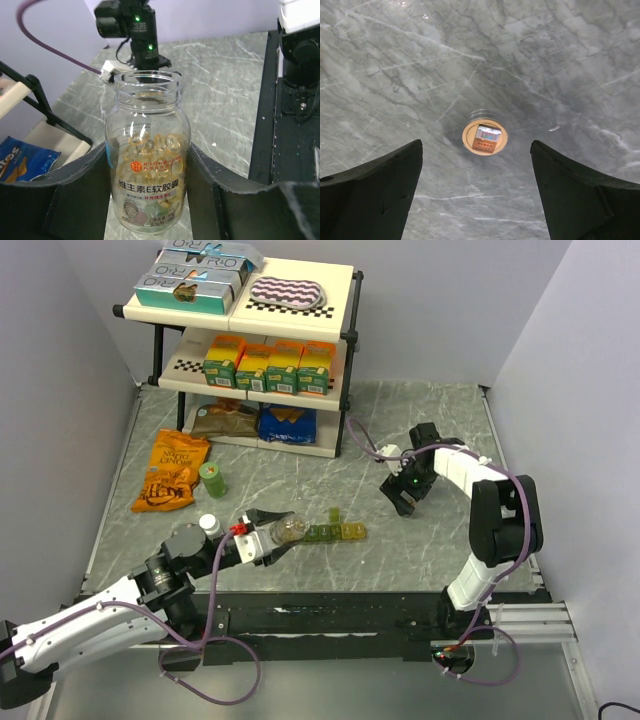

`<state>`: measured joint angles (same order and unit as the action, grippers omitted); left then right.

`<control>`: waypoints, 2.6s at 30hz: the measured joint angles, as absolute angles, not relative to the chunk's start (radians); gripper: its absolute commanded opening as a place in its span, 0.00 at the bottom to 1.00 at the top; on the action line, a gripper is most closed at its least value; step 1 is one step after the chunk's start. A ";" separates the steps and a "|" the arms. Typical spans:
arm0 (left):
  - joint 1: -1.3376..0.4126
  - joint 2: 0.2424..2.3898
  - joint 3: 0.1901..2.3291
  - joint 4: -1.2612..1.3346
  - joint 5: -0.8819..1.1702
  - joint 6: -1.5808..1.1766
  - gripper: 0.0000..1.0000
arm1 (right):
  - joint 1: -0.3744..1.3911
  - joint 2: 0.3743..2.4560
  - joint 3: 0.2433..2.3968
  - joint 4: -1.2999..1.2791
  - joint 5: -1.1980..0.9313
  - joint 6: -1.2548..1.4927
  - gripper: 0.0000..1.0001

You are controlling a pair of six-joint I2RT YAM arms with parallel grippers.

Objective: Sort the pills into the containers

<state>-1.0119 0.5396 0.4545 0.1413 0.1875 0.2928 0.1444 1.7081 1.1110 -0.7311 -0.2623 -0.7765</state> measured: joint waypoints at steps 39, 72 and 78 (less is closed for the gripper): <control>-1.038 0.659 0.443 0.260 0.358 0.143 0.01 | 0.368 1.211 1.176 -1.029 -0.791 -0.992 0.19; -1.040 0.906 0.568 0.225 0.521 -0.076 0.01 | 0.818 1.256 1.474 -1.228 -0.886 -1.087 0.17; -1.039 0.926 0.579 0.218 0.538 -0.102 0.01 | 0.836 1.286 1.509 -1.262 -0.860 -1.086 0.17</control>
